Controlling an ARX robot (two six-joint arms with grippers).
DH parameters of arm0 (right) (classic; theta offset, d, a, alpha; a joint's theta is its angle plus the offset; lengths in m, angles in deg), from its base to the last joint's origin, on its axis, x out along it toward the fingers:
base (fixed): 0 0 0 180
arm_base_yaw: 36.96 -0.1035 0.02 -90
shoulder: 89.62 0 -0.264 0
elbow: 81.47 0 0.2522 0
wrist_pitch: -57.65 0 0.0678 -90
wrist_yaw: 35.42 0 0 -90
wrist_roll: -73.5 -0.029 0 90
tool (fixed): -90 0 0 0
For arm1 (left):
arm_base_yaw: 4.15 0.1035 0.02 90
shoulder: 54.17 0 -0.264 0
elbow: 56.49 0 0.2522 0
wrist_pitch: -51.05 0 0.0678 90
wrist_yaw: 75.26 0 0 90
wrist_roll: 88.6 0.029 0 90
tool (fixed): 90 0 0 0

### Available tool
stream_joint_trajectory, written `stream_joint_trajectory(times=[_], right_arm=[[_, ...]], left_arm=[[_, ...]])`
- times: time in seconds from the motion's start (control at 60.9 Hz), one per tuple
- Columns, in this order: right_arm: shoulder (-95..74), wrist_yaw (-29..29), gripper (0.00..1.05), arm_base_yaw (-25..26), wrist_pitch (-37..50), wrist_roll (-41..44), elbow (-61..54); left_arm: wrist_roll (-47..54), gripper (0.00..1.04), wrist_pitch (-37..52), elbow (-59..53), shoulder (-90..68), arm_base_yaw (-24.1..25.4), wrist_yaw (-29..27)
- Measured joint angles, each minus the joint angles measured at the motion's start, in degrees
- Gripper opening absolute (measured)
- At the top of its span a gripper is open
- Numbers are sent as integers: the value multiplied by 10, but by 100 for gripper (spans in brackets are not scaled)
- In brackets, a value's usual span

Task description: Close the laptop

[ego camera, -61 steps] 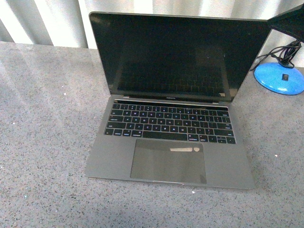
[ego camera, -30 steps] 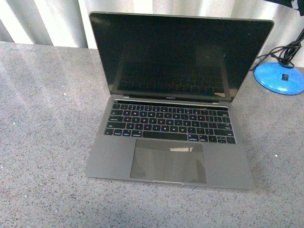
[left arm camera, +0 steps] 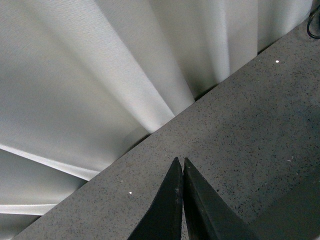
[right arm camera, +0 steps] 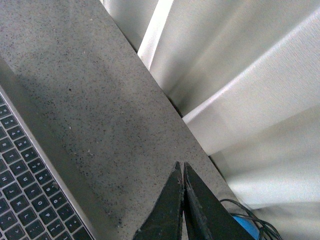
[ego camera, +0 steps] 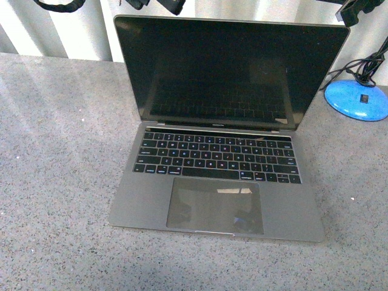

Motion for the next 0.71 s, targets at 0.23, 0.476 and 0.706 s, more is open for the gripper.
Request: stream_joint_trajectory(times=[0.23,0.476,0.706], right_arm=[[-6,2,1,-24,0,-17,5],[-6,8,1,-28,15,-25,-13],[-7,9,1,-26,21,-26,-33]], left_arm=[[20,4,-26,27,-13,5,12],[27,4,-37,33,-25,8,18],[32,4,-35,24,-25,7,20]])
